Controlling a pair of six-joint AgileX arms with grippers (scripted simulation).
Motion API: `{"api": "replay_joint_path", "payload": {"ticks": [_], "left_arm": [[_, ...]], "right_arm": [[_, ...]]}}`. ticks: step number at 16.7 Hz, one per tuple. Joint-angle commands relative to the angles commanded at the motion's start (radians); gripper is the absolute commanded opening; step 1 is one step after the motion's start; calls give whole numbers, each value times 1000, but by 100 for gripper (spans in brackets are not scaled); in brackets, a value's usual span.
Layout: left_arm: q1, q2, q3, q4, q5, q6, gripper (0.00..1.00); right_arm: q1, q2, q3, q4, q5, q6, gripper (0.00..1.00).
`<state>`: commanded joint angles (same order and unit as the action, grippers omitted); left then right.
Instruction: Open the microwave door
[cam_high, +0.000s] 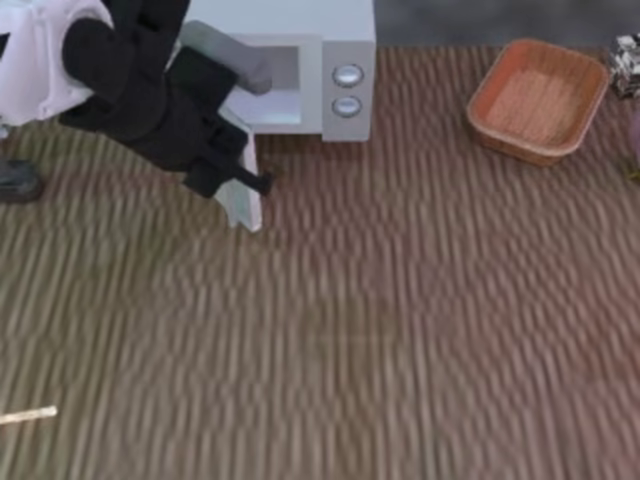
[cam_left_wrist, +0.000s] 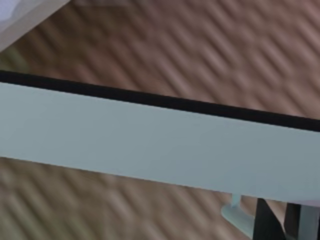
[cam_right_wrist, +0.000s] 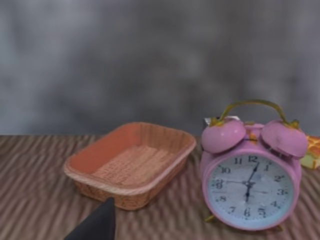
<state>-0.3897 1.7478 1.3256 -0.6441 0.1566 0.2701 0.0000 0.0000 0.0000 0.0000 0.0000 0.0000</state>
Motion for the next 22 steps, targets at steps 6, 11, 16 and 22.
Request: {"api": "replay_joint_path", "payload": {"ticks": [6,11,16,22], "left_arm": [[50,-34,-33,-18,62,121,0],[50,-34,-33,-18,62,121,0],[50,-34,-33,-18,62,121,0],[50,-34,-33,-18,62,121,0]], "right_arm": [[0,0,0,0,0,0,100],[0,0,0,0,0,0,100],[0,0,0,0,0,0,100],[0,0,0,0,0,0,100]]}}
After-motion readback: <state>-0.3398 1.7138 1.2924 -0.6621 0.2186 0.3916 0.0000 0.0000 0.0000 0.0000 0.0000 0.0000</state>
